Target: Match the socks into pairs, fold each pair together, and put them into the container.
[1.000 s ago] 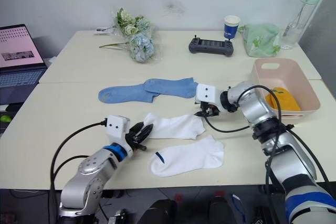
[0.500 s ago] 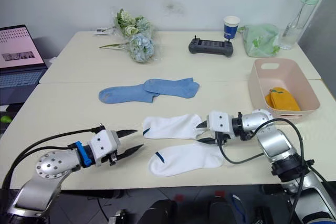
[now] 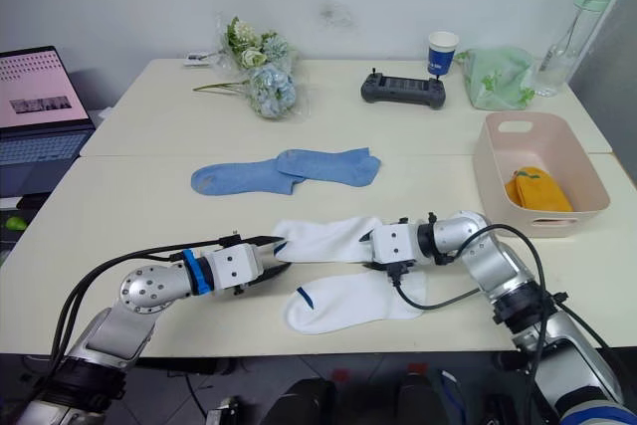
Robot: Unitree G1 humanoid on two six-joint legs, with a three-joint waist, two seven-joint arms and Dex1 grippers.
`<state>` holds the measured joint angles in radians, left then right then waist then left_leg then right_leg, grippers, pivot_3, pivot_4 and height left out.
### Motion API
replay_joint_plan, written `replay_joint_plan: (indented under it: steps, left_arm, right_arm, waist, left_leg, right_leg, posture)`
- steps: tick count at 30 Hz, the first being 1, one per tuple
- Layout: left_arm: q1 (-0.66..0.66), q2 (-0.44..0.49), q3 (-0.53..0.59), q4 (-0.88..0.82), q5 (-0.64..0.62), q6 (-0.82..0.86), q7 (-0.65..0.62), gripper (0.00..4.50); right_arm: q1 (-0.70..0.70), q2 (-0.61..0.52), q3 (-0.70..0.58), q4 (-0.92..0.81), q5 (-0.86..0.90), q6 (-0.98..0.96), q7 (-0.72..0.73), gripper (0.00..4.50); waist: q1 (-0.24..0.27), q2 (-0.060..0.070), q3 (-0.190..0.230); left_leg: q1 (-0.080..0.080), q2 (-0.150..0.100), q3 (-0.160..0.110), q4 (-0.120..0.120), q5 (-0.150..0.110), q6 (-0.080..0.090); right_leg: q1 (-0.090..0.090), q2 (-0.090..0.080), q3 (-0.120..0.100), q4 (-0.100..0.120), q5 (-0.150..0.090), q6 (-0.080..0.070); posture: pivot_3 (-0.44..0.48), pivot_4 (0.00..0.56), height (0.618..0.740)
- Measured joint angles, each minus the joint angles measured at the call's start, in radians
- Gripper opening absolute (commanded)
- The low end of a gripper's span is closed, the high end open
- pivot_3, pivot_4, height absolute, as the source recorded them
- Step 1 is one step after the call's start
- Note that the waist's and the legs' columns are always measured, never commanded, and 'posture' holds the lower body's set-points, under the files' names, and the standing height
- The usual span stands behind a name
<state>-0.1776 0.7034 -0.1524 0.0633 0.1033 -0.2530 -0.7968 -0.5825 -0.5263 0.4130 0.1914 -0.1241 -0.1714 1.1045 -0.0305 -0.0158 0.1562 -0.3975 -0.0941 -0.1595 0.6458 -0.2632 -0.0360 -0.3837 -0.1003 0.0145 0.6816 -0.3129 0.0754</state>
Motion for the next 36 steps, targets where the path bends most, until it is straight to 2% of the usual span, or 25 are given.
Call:
replay_joint_plan:
  steps: [4, 5, 15, 20, 27, 32, 36]
  left_arm:
    - [-0.014, -0.004, -0.011, 0.029, 0.003, -0.003, 0.000, 0.01]
    - [-0.016, -0.004, -0.011, 0.035, 0.004, -0.003, 0.000, 0.00]
    - [-0.050, -0.002, -0.004, 0.069, -0.027, 0.005, -0.023, 0.00]
    - [-0.071, 0.032, 0.045, 0.040, -0.108, 0.060, -0.078, 0.00]
    - [-0.066, 0.134, 0.121, -0.218, -0.361, 0.344, -0.246, 0.00]
    - [-0.027, 0.253, 0.153, -0.470, -0.655, 0.690, -0.348, 0.00]
    - [-0.018, 0.290, 0.165, -0.577, -0.866, 0.912, -0.374, 0.00]
  right_arm:
    - [-0.001, -0.003, -0.005, 0.000, 0.030, -0.006, 0.010, 0.26]
    - [-0.001, -0.005, -0.009, 0.000, 0.032, -0.008, 0.014, 0.04]
    - [-0.039, 0.003, -0.069, -0.006, 0.113, 0.066, 0.026, 0.04]
    - [-0.076, 0.018, -0.089, -0.038, 0.175, 0.170, 0.036, 0.04]
    - [-0.098, -0.034, -0.143, -0.154, 0.290, 0.359, 0.104, 0.04]
    - [-0.088, -0.143, -0.171, -0.323, 0.446, 0.608, 0.194, 0.04]
    - [-0.018, -0.247, -0.191, -0.484, 0.624, 0.861, 0.243, 0.04]
  waist:
    - [-0.002, 0.000, 0.000]
    - [-0.002, 0.000, 0.000]
    - [-0.003, 0.000, 0.000]
    - [-0.005, 0.000, 0.000]
    - [-0.009, 0.000, 0.001]
    - [-0.011, 0.000, 0.001]
    - [-0.006, 0.000, 0.001]
  left_leg:
    - [0.000, 0.000, 0.000, 0.000, 0.000, 0.000]
    - [0.000, 0.000, 0.000, 0.000, 0.000, 0.000]
    - [0.000, 0.001, -0.001, 0.000, 0.000, 0.000]
    - [-0.002, 0.001, -0.001, 0.000, 0.000, 0.000]
    - [-0.003, 0.001, -0.001, 0.000, 0.000, 0.000]
    - [-0.003, 0.001, -0.001, -0.001, 0.000, 0.000]
    - [-0.002, 0.001, -0.001, 0.000, 0.000, 0.001]
  right_leg:
    - [0.000, 0.000, 0.000, 0.000, 0.000, 0.000]
    - [0.000, 0.001, 0.000, 0.000, 0.000, 0.000]
    - [-0.001, 0.001, 0.000, 0.000, 0.000, 0.000]
    - [-0.002, 0.001, 0.000, 0.000, 0.000, 0.000]
    - [-0.002, 0.001, 0.000, 0.000, 0.000, 0.000]
    - [-0.002, 0.001, 0.000, 0.000, 0.000, 0.000]
    - [-0.001, 0.001, 0.000, -0.001, 0.000, 0.000]
  posture:
    - [0.000, 0.150, 0.740]
    - [0.000, 0.150, 0.740]
    - [0.000, 0.150, 0.740]
    - [0.000, 0.150, 0.740]
    - [0.000, 0.150, 0.740]
    - [0.000, 0.150, 0.740]
    - [0.000, 0.150, 0.740]
